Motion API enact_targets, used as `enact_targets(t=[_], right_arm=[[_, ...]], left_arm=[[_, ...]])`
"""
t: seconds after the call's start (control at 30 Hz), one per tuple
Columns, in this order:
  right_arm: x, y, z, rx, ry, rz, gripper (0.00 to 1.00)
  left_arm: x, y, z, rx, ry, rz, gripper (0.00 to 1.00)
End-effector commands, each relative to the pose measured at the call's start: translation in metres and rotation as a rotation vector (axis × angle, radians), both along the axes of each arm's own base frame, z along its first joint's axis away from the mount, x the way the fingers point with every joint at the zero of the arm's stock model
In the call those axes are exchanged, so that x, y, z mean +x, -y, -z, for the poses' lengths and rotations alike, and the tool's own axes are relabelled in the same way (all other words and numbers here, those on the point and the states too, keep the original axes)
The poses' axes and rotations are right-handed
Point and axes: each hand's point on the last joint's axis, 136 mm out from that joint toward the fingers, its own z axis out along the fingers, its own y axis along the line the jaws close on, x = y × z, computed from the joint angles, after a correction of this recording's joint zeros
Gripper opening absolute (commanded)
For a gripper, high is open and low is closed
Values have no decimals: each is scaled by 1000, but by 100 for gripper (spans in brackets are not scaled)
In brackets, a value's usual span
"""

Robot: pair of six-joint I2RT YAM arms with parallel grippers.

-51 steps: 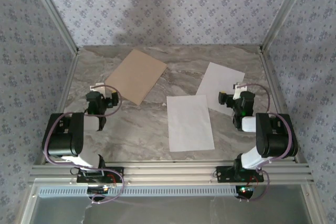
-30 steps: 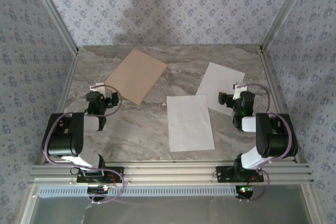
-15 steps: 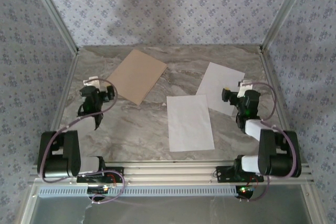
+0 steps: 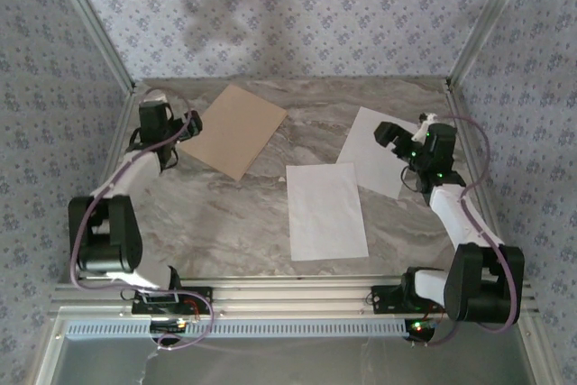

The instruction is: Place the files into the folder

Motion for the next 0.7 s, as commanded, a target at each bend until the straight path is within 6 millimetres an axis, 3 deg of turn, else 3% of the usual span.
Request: enact_targets(t=[0.0,0.27,0.47,0.67], right_arm=[[-14,-48,11,187,-140,-139,100],[-28,-121,25,185,-209,-327,100],[-31,-172,32,186,-244,-429,100],[-25,-226,38,206,-269,-512,99]], left_arm=[[12,12,27,-80,-134,53,100],[59,1,67,-148,-248,67,100],[76,11,93,-213,-321,140,100],[87,19,103,-237,-329,193,100]])
